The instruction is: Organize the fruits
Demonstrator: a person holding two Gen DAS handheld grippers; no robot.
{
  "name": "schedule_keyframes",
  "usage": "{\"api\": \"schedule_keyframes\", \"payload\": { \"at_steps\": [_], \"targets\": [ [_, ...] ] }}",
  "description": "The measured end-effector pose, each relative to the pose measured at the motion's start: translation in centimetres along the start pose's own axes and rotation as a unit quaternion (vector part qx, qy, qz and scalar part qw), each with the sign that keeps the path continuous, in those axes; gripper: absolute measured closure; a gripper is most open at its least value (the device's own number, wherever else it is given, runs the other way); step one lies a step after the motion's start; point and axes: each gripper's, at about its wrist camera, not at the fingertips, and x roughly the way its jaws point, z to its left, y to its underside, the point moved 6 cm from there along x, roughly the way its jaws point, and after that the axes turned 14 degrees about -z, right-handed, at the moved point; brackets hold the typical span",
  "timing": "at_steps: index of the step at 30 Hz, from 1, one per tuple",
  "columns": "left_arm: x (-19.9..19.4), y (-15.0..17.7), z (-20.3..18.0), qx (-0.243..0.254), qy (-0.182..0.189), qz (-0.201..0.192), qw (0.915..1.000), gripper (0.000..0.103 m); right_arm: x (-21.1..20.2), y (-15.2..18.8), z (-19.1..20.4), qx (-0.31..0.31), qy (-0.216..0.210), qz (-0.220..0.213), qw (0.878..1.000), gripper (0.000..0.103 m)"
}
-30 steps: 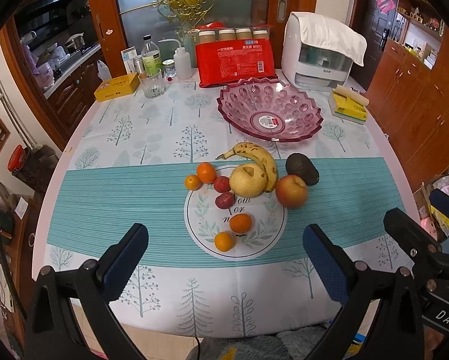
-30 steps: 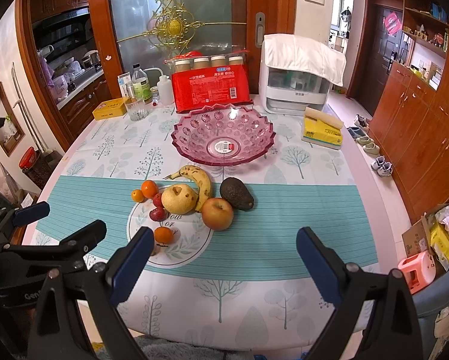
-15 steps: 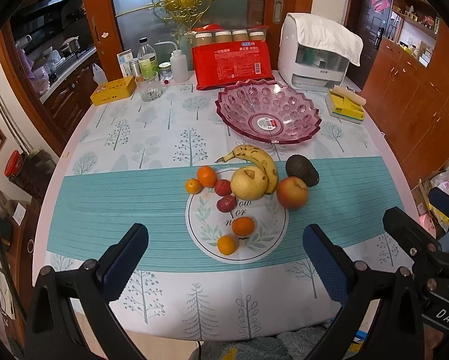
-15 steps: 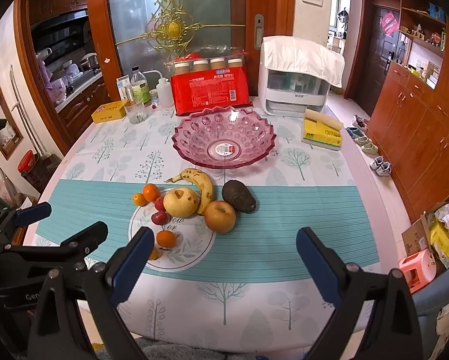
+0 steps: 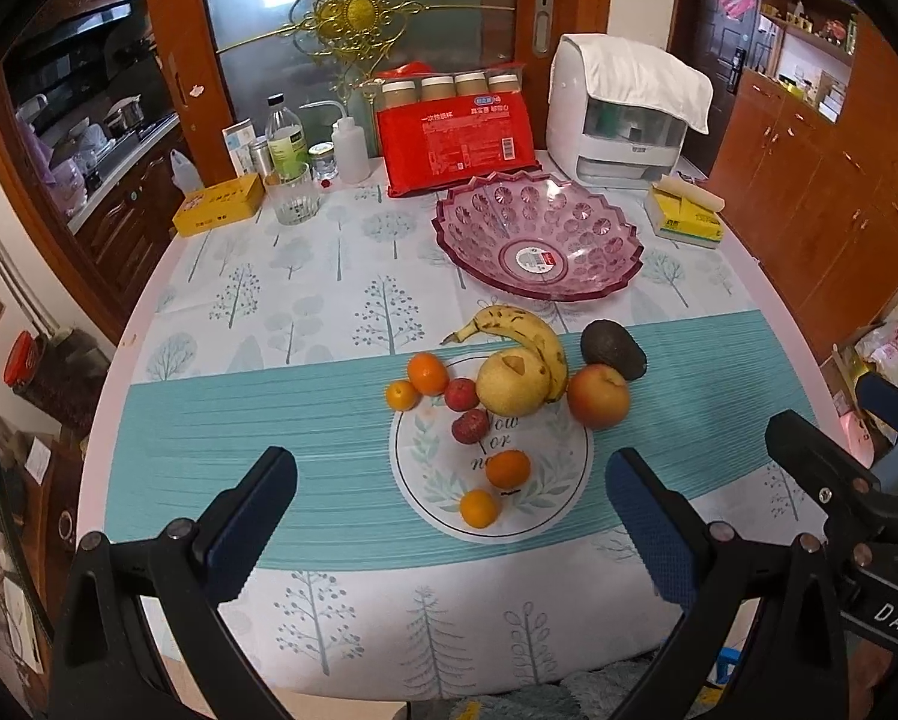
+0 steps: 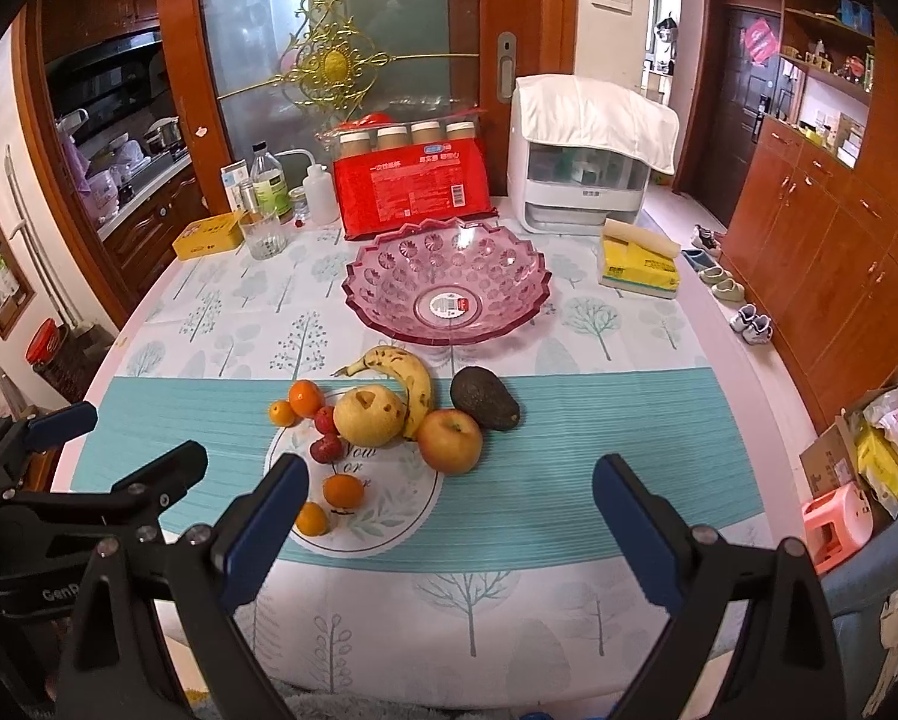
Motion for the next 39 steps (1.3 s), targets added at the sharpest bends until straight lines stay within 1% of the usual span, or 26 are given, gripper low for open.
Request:
{"api": "schedule_keyframes", "payload": {
  "at_steps": [5, 13, 16, 18, 21, 22, 25, 27, 32, 36, 37, 39],
  "targets": [
    [0.3, 0.0, 0.6, 0.012, 0.013, 0.001, 0.9998, 0.001, -0.1, 0.2, 0.6, 0.004, 0.012, -0.002, 1.0, 0.007],
    [1.9, 0.9, 2.0, 0.003, 0.038, 0.016, 0.9991, 0.001, -0.1, 0.9, 1.1, 0.008, 0.035, 0.005, 0.999, 0.007],
    [3.0, 1.6, 2.7, -0.008, 0.041, 0.025, 0.9988, 0.001, 0.2, 1.2, 0.9, 0.006, 0.044, 0.007, 0.999, 0.007],
    [3.9, 2.2, 3.4, -0.019, 0.035, 0.032, 0.9987, 0.001, 0.7, 1.6, 0.5, 0.002, 0.049, 0.011, 0.999, 0.007],
    [5.6, 3.5, 4.7, -0.039, 0.021, 0.042, 0.9981, 0.001, 1.9, 2.2, -0.4, -0.001, 0.049, 0.021, 0.999, 0.013],
    [6.3, 4.2, 5.3, -0.05, 0.016, 0.049, 0.9974, 0.001, 2.5, 2.5, -0.7, -0.003, 0.046, 0.025, 0.999, 0.015],
    [7.7, 6.2, 6.5, -0.072, -0.007, 0.066, 0.9952, 0.001, 4.3, 3.1, -1.4, -0.009, 0.035, 0.037, 0.999, 0.018],
    [8.4, 7.5, 7.0, -0.079, -0.02, 0.079, 0.9935, 0.001, 5.8, 3.3, -1.8, -0.016, 0.02, 0.044, 0.999, 0.018],
    [10.1, 9.9, 6.6, -0.09, -0.043, 0.106, 0.9894, 0.001, 9.2, 3.9, -2.0, -0.039, -0.023, 0.058, 0.997, 0.018],
    [11.4, 11.1, 4.9, -0.102, -0.032, 0.116, 0.9875, 0.001, 12.0, 4.7, -2.2, -0.07, -0.057, 0.067, 0.994, 0.018],
    [11.9, 11.4, 4.2, -0.104, -0.024, 0.114, 0.9878, 0.001, 12.7, 5.0, -2.3, -0.077, -0.066, 0.07, 0.992, 0.018],
    [12.5, 11.8, 3.3, -0.104, -0.019, 0.112, 0.9881, 0.001, 14.0, 5.6, -2.4, -0.087, -0.077, 0.077, 0.99, 0.018]
  ]
}}
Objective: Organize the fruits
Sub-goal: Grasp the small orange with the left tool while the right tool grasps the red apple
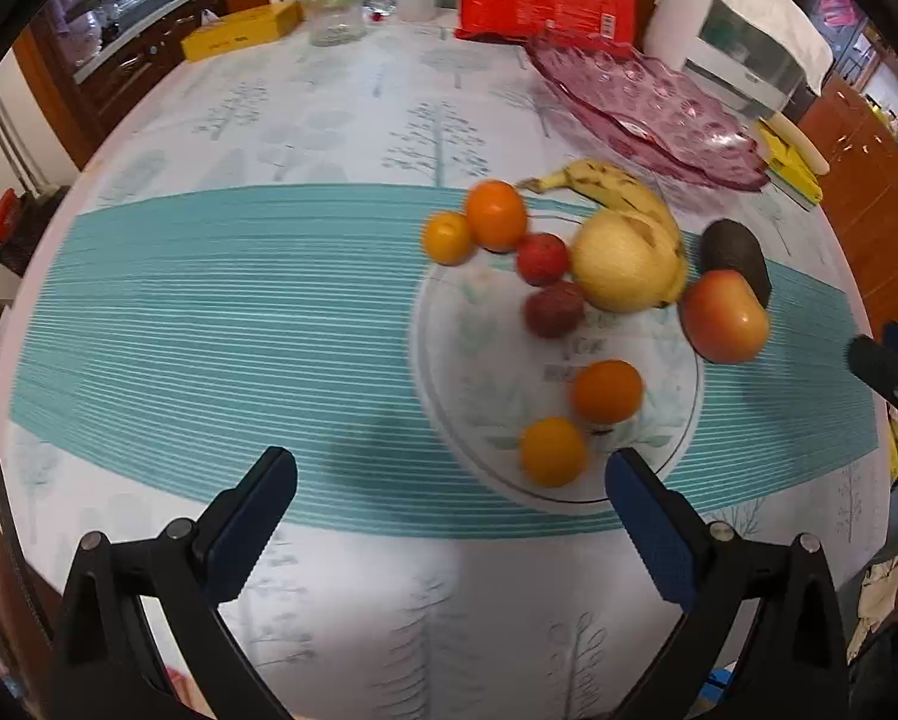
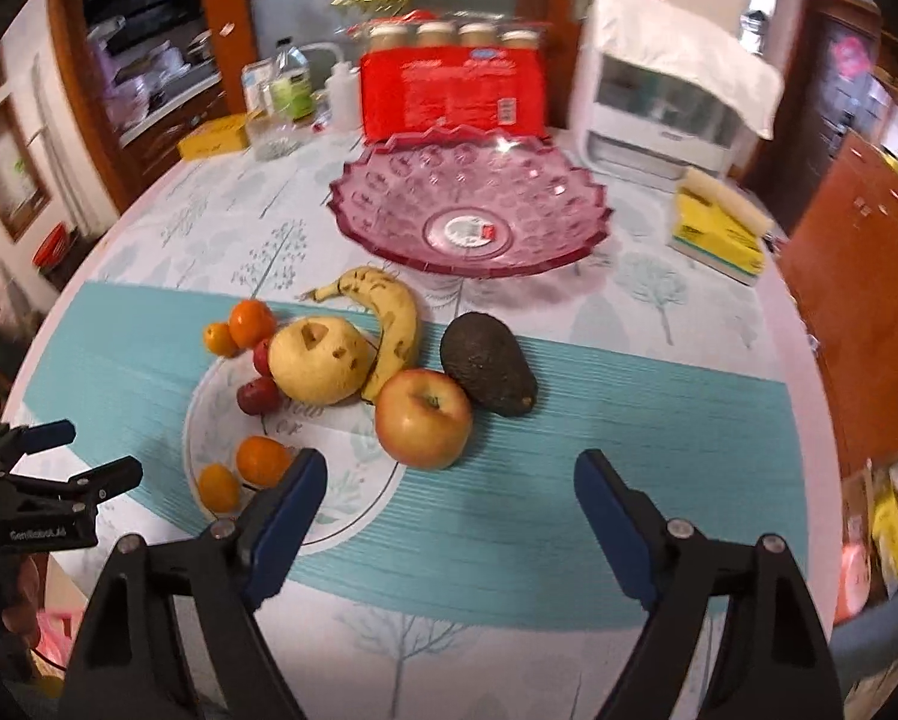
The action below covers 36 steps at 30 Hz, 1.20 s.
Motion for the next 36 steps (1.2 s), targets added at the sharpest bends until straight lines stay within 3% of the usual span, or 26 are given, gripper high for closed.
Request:
{"api": "schedule_keyframes", "payload": {
  "at_steps": [12, 22, 33, 36],
  "targets": [
    [3.7, 1.8, -3.3, -0.004, -0.012, 0.004, 0.9999, 0.011, 6.4, 2.3, -0.7, 0.015, -0.071, 0.045, 0.996, 0.018],
    [5.0, 2.9, -3.9, -0.008, -0.017, 0.014, 0.9997, 0.047, 9.5, 2.6, 0.5, 0.012, -0.099, 0.064, 0.993, 0.018],
    [5.3, 3.2, -4.9, 0.005, -0.014, 0.01, 0.9998, 0.07, 10.7, 2.7, 0.8, 0.002, -0.103, 0.071, 0.992, 0.018],
    [5.3, 3.2, -5.0, 0.009, -0.018, 0.008, 0.9998, 0.073, 10.8, 2.8, 0.9, -0.004, -0.101, 0.071, 0.992, 0.024]
  ]
}}
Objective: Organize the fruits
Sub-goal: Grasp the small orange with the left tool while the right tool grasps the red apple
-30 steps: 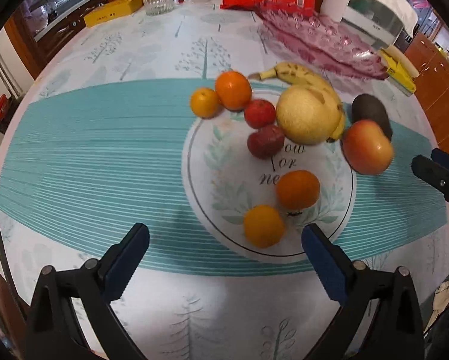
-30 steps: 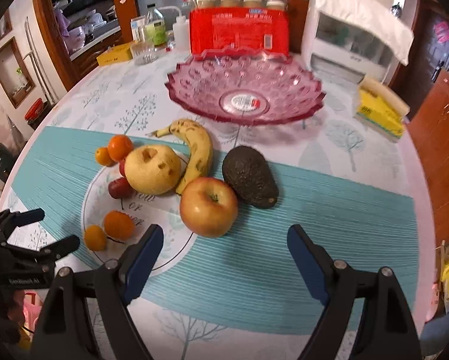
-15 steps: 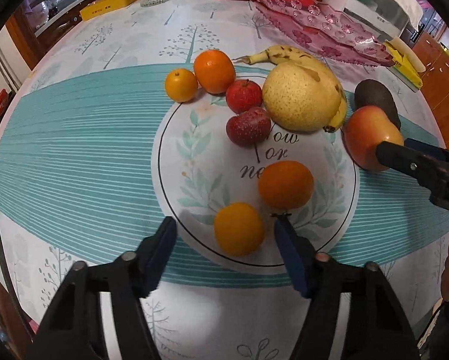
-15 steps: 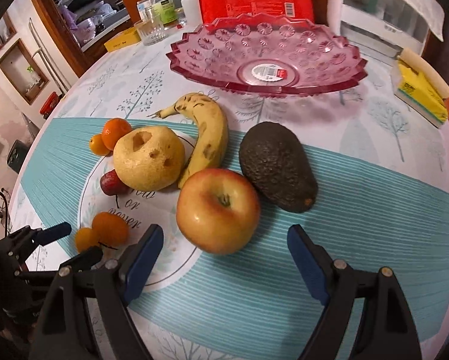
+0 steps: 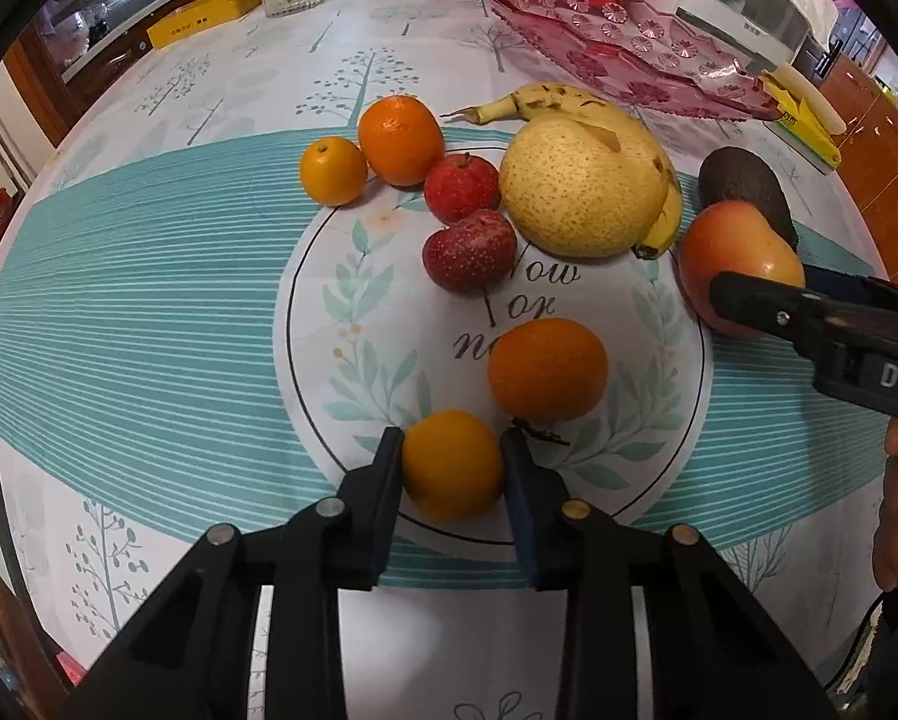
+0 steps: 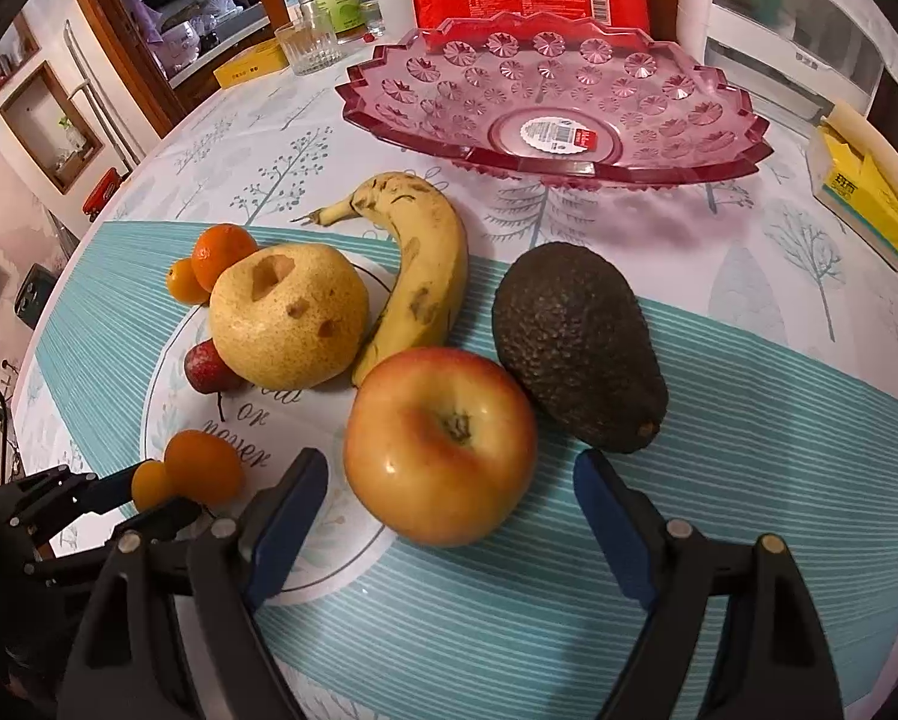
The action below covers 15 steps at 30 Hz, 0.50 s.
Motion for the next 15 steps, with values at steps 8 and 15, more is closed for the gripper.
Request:
{"api": "schedule_keyframes", "payload": {
  "at_steps": [8, 15],
  "targets": [
    [-0.4, 0.0, -0.6, 0.012, 0.007, -0.01, 0.9999, 0.073, 0.4, 0.3, 0.4, -0.011, 0.004, -0.003, 1.0, 0.037],
    [-1.8, -0.7, -0.2, 0.001, 0.022, -0.021, 0.9995, 0.074, 0.2, 0.5, 0.7, -0.009, 0.007, -0.01, 1.0, 0.038]
  ]
}}
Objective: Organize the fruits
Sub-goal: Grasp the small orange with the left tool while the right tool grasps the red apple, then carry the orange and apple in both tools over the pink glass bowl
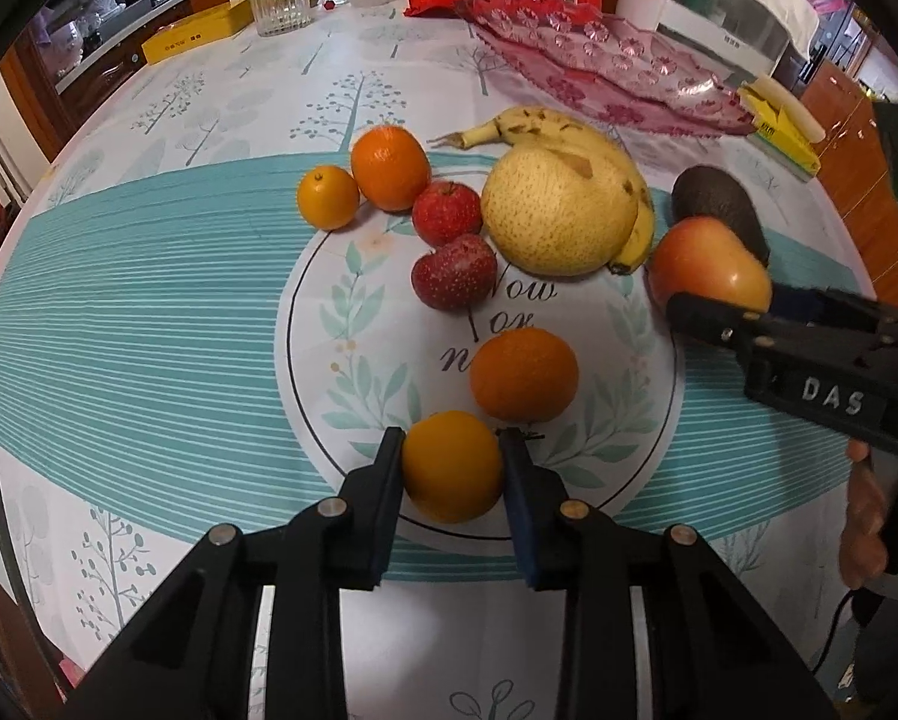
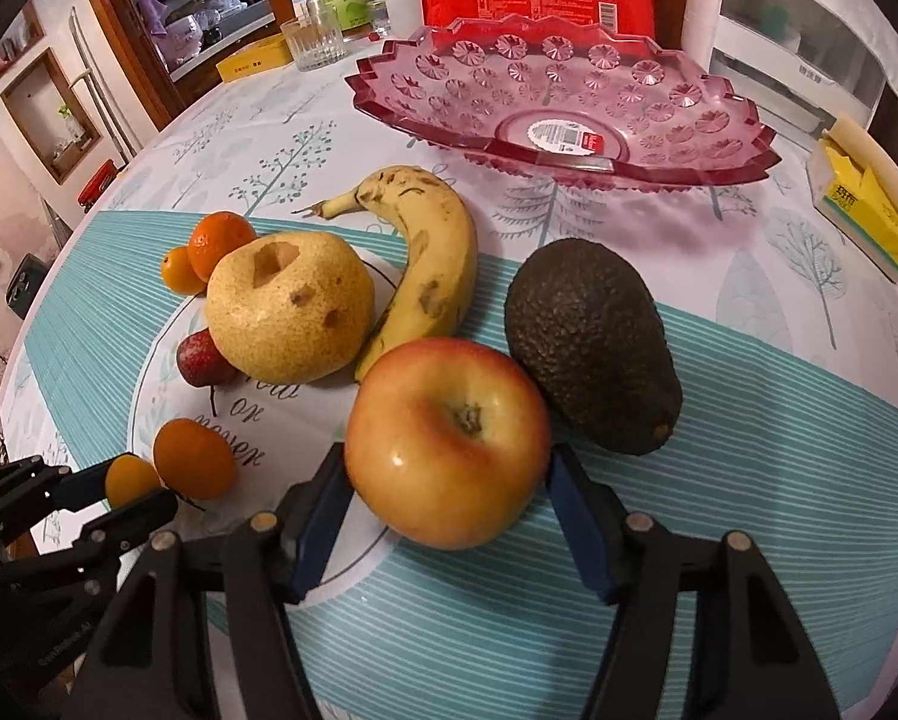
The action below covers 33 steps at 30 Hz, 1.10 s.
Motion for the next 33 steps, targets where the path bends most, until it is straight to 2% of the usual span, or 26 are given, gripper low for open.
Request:
{"api": "schedule_keyframes", "payload": {
  "at_steps": [10, 21, 33],
  "targets": [
    [-2.6, -2.3, 0.3, -0.009, 0.015, -0.032, 0.9993, 0.074, -1.4, -0.1, 0.9, 0.003, -0.015, -0.012, 1.0, 0.038],
    [-4.1, -3.9, 0.1, -0.022, 0.027, -0.039, 0.9986, 0.074, -3.5, -1.1, 1.6, -0.003, -0.02, -0.033, 0.999, 0.038],
    [-6.7, -8.4, -1.6, 0.012, 0.029, -0.055, 0.998, 0.074, -8.3, -4.6, 1.4, 0.002, -0.014, -0.073, 0.997, 0.038]
  ]
}}
